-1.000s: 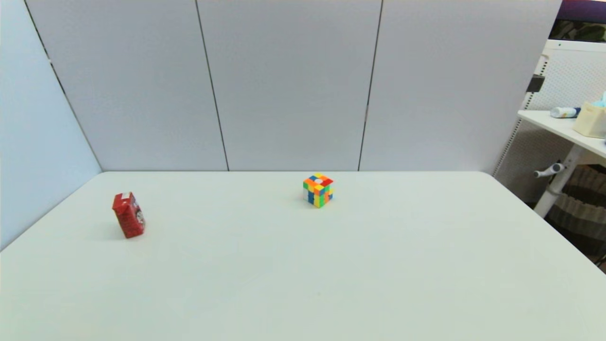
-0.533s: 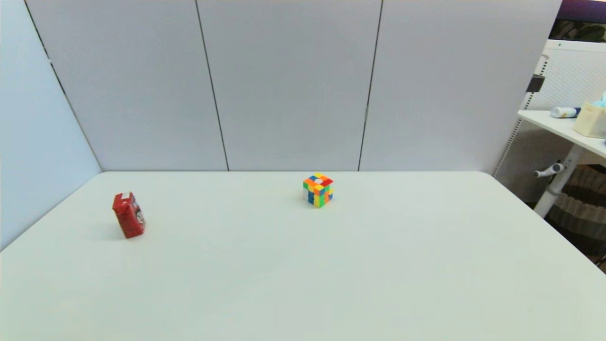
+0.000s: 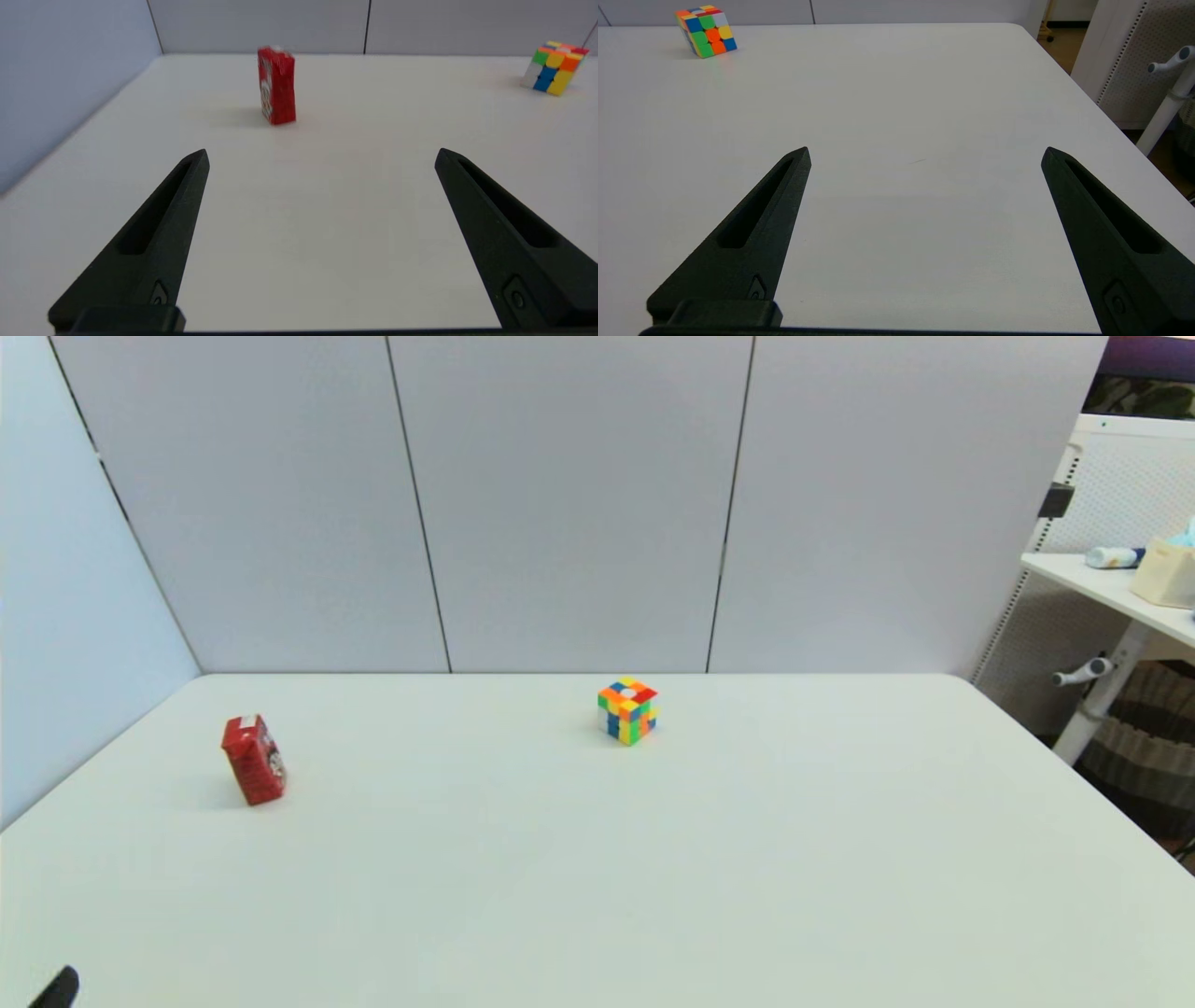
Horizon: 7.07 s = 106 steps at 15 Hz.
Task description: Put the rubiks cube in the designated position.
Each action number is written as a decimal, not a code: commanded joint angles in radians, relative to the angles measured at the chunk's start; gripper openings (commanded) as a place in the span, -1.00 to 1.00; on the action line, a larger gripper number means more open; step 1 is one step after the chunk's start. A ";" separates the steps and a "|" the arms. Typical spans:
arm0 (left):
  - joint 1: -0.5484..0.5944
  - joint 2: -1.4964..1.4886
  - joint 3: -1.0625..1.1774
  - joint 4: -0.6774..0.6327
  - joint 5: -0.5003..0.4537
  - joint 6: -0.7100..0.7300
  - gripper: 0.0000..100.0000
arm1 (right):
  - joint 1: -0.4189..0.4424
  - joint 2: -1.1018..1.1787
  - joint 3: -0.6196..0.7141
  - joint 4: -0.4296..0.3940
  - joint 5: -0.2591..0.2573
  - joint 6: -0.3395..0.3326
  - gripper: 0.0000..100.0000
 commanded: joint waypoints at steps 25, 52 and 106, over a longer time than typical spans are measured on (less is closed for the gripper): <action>-0.580 2.017 -1.852 0.077 -0.276 0.022 1.00 | 0.000 0.001 0.000 0.000 0.000 0.000 1.00; -0.552 2.246 -1.861 0.167 -0.280 0.034 -1.00 | 0.000 0.001 0.000 0.000 0.000 0.000 1.00; 0.158 0.790 -0.974 0.354 -0.201 0.145 1.00 | 0.000 0.001 0.000 0.000 0.000 0.000 1.00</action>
